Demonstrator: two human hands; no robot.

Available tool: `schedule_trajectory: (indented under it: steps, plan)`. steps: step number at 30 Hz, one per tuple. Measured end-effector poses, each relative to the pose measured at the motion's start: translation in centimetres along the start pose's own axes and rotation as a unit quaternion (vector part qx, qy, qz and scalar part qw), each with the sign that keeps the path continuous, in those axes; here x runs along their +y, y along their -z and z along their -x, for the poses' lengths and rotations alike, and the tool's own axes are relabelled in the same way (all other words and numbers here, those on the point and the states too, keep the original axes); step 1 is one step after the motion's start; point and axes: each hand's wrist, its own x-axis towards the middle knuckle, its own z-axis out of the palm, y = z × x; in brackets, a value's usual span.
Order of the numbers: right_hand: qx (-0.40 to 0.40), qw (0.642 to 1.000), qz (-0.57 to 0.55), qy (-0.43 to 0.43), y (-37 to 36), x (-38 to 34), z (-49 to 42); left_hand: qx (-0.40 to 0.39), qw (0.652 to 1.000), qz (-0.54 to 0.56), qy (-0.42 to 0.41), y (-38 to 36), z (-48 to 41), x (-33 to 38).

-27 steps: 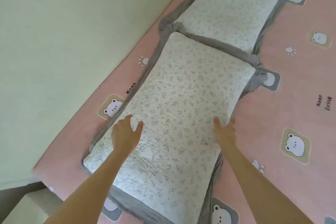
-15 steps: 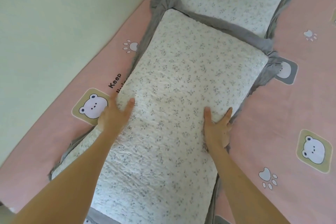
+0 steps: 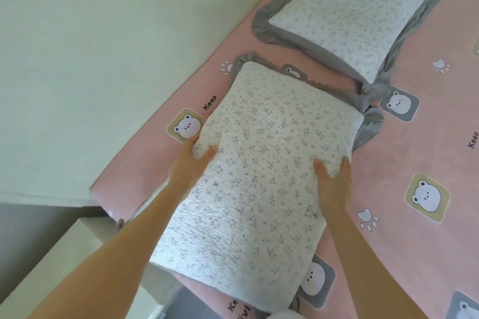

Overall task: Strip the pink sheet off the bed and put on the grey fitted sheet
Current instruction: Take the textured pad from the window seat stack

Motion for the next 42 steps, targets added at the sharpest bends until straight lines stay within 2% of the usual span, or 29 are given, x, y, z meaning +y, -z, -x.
schedule_trajectory:
  steps: [3, 6, 12, 17, 23, 27, 33, 42]
  plan:
    - [-0.042, 0.999, 0.004, 0.008, 1.6, 0.2, 4.9, 0.018, 0.999, 0.041, 0.026, 3.0, 6.0, -1.7]
    - [-0.072, 0.997, 0.001, 0.014, 3.0, 0.9, 9.9, 0.055, 0.997, 0.026, 0.046, 5.7, 12.0, -3.3]
    - [-0.142, 0.988, 0.029, 0.042, 6.3, 2.3, 19.4, 0.134, 0.986, 0.063, 0.078, 10.4, 25.1, -6.6]
    - [-0.200, 0.972, 0.059, 0.110, 9.2, 4.8, 26.6, 0.234, 0.966, 0.046, 0.096, 12.4, 37.9, -9.9]
    - [-0.222, 0.943, 0.124, 0.213, 14.8, 5.7, 37.7, 0.329, 0.931, 0.108, 0.119, 13.2, 52.9, -14.2]
    - [-0.273, 0.913, 0.156, 0.260, 17.9, 7.0, 43.4, 0.386, 0.906, 0.082, 0.154, 13.3, 61.4, -16.1]
    - [-0.361, 0.854, 0.219, 0.304, 20.7, 10.9, 48.5, 0.486, 0.842, 0.061, 0.224, 10.8, 72.8, -18.0]
    - [-0.497, 0.735, 0.269, 0.374, 29.6, 17.8, 52.2, 0.598, 0.740, 0.083, 0.295, -0.7, 90.7, -17.9]
